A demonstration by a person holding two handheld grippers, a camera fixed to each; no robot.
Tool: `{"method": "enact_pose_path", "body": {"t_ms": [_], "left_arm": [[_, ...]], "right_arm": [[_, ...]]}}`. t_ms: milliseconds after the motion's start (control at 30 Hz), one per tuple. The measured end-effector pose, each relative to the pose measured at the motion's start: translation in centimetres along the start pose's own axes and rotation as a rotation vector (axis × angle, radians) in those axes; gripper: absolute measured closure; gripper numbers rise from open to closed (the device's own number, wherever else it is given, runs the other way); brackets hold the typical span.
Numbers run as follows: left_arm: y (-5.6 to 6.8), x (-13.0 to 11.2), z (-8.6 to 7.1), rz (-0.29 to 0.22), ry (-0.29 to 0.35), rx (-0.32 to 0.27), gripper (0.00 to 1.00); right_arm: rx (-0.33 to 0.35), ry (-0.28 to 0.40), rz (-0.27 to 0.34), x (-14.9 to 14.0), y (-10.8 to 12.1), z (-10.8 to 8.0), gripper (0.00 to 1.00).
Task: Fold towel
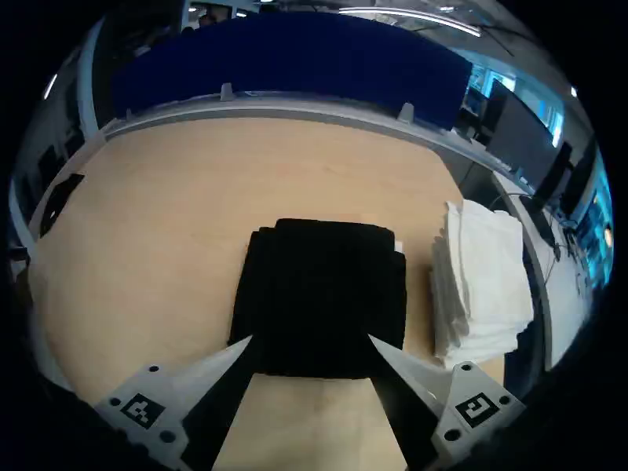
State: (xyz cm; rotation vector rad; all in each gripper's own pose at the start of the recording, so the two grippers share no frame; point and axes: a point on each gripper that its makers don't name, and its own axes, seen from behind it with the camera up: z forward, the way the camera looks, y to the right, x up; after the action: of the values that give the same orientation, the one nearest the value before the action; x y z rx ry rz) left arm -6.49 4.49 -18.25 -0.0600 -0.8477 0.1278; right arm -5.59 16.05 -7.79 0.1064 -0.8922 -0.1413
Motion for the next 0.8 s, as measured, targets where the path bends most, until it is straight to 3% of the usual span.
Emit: {"method": "enact_pose_path", "body": {"t_ms": [300,633,800], "left_arm": [[-0.2,0.6,0.3,0.003,0.012,-0.013,0.06],[0.4,1.8,1.2,0.016,0.031,-0.033,0.06],[0.6,2.2,1.4,0.022,0.036,-0.040,0.06]], "right_arm": [[-0.038,0.174,0.042,4.8,-1.1,-2.5,0.06],[-0.080,0.463,0.128,11.6,-2.7,-7.5,0.05],[-0.110,0.603,0.149,13.8,-3.3,-10.2,0.00]]}}
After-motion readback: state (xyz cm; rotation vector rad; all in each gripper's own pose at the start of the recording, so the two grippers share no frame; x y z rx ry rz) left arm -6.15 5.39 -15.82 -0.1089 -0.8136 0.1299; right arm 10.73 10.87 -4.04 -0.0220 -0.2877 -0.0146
